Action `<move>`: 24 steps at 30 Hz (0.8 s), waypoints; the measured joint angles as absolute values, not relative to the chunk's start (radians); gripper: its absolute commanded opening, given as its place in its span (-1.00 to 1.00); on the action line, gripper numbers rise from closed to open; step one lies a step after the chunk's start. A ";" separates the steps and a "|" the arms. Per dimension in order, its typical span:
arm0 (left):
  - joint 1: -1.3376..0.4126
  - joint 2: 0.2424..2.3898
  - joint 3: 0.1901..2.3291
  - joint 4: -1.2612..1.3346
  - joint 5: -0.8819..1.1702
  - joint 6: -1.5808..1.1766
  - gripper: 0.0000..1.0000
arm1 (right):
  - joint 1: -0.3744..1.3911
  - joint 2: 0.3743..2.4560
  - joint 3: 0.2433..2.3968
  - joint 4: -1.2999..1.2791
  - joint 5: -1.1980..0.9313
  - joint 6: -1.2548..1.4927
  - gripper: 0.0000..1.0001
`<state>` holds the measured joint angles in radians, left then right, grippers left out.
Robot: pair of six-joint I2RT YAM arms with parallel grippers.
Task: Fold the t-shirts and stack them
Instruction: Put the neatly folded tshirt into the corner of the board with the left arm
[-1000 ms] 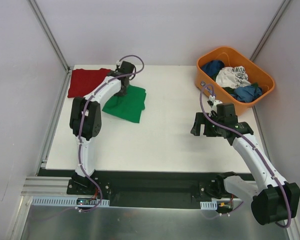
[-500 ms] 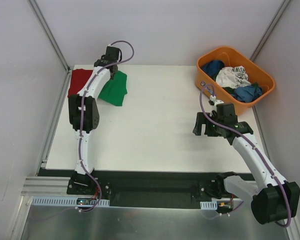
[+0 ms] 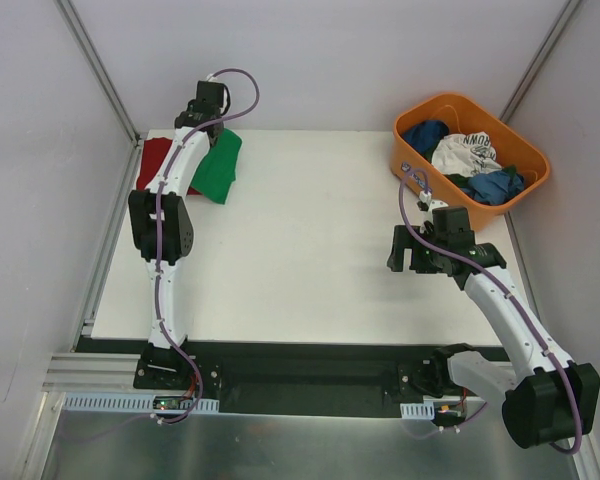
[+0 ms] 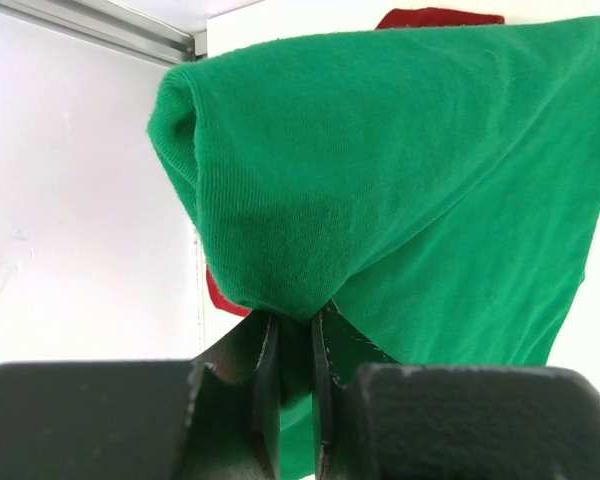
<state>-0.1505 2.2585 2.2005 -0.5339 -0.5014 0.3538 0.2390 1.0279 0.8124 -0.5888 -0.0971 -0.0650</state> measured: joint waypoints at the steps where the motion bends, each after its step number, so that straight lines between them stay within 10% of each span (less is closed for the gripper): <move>1: -0.150 2.257 2.201 -0.533 -0.500 0.356 -1.00 | 0.239 1.028 0.812 -0.589 -0.096 -0.065 0.93; 24: -0.137 2.204 2.247 -0.513 -0.445 0.401 -1.00 | 0.239 1.059 0.812 -0.588 -0.120 -0.072 0.93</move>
